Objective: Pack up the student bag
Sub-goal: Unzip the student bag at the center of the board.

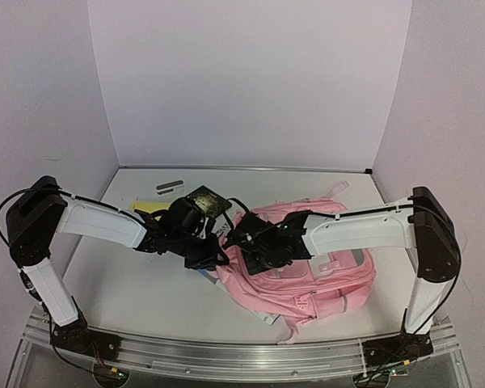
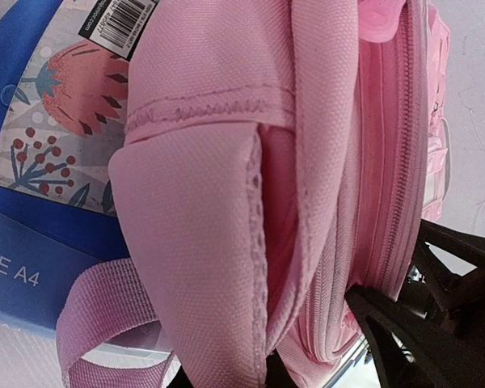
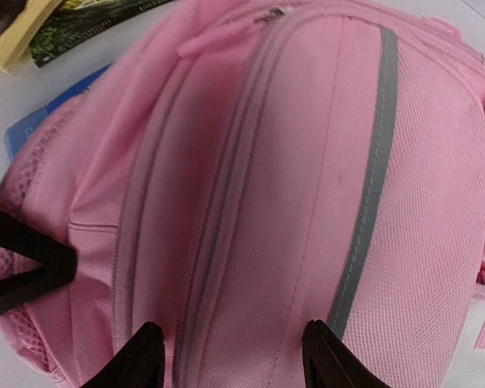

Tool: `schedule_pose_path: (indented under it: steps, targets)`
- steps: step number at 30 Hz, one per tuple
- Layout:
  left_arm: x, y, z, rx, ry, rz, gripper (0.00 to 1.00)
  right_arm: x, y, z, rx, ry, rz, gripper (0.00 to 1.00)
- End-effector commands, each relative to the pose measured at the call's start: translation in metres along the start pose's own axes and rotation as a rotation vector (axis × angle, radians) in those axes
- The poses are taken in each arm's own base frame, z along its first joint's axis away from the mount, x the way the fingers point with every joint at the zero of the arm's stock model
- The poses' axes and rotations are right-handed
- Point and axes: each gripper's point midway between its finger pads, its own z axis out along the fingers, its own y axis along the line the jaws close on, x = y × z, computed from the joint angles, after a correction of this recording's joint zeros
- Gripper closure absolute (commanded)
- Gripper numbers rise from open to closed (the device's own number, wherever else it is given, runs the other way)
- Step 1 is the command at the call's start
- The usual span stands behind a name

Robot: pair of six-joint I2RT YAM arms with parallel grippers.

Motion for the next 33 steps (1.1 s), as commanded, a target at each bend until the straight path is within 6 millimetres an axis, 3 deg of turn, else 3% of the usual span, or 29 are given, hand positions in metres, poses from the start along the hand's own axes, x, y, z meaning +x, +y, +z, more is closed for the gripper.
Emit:
schedule_pose_path:
  steps: [1,8,15,20,27,33]
  targets:
    - [-0.017,-0.023,-0.015,0.076,-0.065,0.029,0.93,-0.013,-0.022,-0.011,0.124,-0.041,0.022,0.52]
    - [-0.020,-0.015,-0.022,0.065,-0.082,0.013,0.93,-0.033,-0.033,-0.037,0.123,-0.112,0.096,0.53]
    - [-0.022,-0.011,-0.027,0.055,-0.091,0.006,0.93,-0.027,-0.050,-0.036,0.214,-0.111,0.099,0.54]
    - [-0.022,-0.013,-0.029,0.067,-0.094,0.018,0.94,-0.036,-0.063,-0.044,0.278,-0.164,0.123,0.59]
    - [-0.021,-0.028,-0.031,0.111,-0.076,0.104,0.99,-0.049,-0.062,-0.031,0.367,-0.227,0.130,0.68]
    - [-0.018,-0.028,-0.029,0.110,-0.056,0.115,1.00,-0.063,-0.050,-0.017,0.401,-0.257,0.123,0.74]
